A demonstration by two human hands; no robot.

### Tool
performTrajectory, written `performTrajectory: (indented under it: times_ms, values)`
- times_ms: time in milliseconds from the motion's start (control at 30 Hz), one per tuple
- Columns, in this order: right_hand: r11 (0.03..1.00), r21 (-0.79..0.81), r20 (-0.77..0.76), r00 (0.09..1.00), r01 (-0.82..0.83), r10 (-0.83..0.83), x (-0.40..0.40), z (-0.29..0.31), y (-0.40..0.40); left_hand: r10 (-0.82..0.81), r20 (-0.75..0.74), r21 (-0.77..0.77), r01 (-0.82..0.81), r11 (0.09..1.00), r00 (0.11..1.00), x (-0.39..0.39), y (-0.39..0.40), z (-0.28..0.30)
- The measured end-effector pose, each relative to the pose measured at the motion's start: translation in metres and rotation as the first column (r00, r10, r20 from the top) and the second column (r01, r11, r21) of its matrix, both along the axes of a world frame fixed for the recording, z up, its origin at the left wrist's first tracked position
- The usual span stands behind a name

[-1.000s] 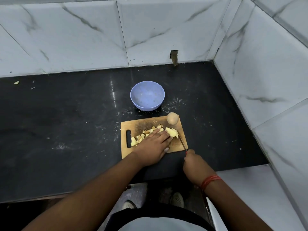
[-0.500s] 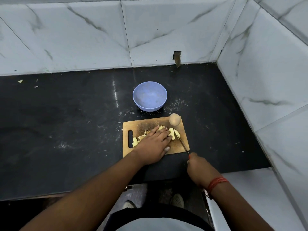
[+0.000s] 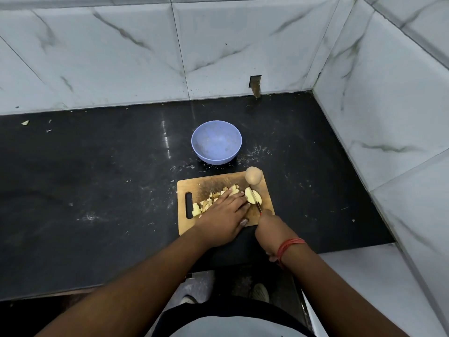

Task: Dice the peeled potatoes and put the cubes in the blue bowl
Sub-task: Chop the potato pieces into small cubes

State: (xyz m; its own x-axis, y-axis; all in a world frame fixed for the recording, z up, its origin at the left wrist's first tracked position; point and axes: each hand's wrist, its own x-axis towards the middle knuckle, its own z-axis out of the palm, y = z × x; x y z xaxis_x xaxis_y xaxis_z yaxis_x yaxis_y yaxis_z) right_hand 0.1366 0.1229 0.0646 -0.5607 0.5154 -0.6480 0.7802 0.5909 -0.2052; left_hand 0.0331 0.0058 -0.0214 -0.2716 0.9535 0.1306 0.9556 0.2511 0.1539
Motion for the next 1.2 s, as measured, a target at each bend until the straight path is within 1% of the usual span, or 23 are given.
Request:
performTrajectory:
  times_ms: [133, 267, 467, 667, 800, 1200]
  values:
    - [0.999, 0.026, -0.058, 0.998, -0.027, 0.029, 0.002, -0.006, -0.001, 0.016, 0.017, -0.010, -0.016, 1.000, 1.000, -0.003, 0.000, -0.003]
    - [0.996, 0.075, -0.042, 0.998, -0.042, 0.045, 0.003, -0.011, 0.003, -0.002, -0.016, -0.026, 0.002, 1.000, 1.000, -0.006, -0.001, -0.007]
    - [0.992, 0.083, -0.025, 0.994, -0.100, 0.102, 0.002, -0.013, 0.008, -0.015, -0.060, 0.001, 0.015, 1.000, 0.998, -0.008, 0.001, -0.008]
    - [0.975, 0.137, -0.079, 0.980, -0.172, 0.184, 0.008, -0.015, 0.014, -0.008, -0.077, 0.008, 0.009, 1.000, 0.997, -0.008, 0.003, -0.008]
    - [0.970, 0.140, -0.087, 0.974, -0.197, 0.210, 0.006, -0.014, 0.018, -0.005, -0.061, 0.017, 0.006, 1.000, 0.998, -0.008, 0.005, -0.007]
    - [0.953, 0.124, -0.062, 0.956, -0.277, 0.286, 0.005, -0.016, 0.026, -0.007, -0.076, 0.014, 0.008, 1.000, 0.997, -0.006, 0.006, -0.005]
